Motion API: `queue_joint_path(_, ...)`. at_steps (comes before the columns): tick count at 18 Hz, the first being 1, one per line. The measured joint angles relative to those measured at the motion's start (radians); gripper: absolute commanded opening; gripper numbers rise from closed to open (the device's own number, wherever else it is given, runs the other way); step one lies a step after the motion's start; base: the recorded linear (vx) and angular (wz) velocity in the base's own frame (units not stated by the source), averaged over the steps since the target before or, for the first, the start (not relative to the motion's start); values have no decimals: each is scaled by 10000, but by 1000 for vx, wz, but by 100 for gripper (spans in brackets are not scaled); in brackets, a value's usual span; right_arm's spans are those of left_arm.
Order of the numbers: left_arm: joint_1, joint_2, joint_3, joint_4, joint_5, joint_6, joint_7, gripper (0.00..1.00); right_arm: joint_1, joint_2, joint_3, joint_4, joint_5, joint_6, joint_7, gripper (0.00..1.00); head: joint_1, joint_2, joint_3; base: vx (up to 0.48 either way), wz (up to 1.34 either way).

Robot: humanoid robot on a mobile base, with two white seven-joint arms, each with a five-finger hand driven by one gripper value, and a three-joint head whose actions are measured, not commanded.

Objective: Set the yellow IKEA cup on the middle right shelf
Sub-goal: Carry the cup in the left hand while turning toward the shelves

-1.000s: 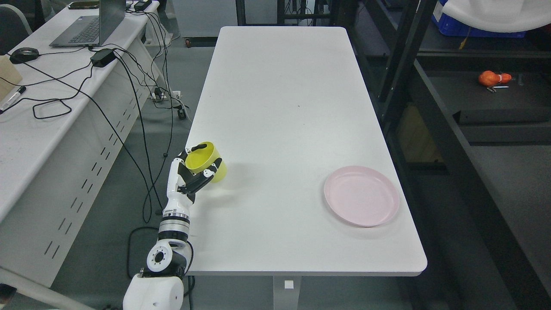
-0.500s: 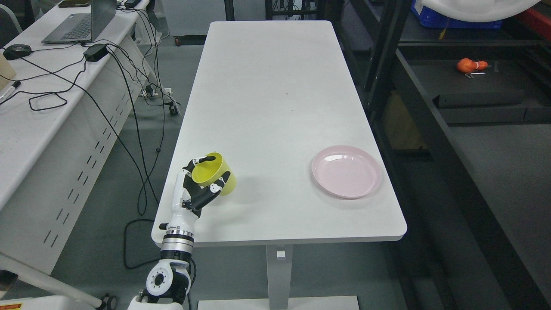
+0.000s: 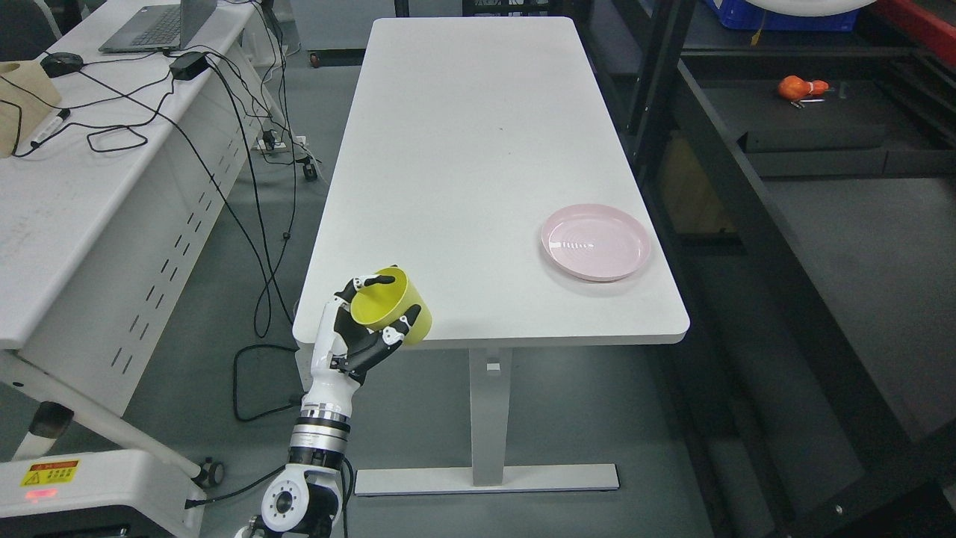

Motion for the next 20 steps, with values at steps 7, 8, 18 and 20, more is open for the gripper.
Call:
queue_joint_path(7, 205, 6, -525, -717, -321, 194, 10, 1, -1, 0, 0, 0, 0, 0, 0, 100, 0, 0, 0, -293, 29)
queue_joint_path(8, 228, 54, -618, -805, -381, 197, 10, 1, 0, 0, 0, 0, 0, 0, 0, 99, 0, 0, 0, -295, -175)
queue_joint_path(18, 731, 588, -1359, -1311, -768, -613, -30, 1, 2, 0, 0, 1, 0, 0, 0, 99, 0, 0, 0, -257, -437)
queue_joint_path(20, 878, 650, -1480, -1373, -794, -929, -271, 1, 4, 0, 0, 1, 0, 0, 0, 99, 0, 0, 0, -161, -600)
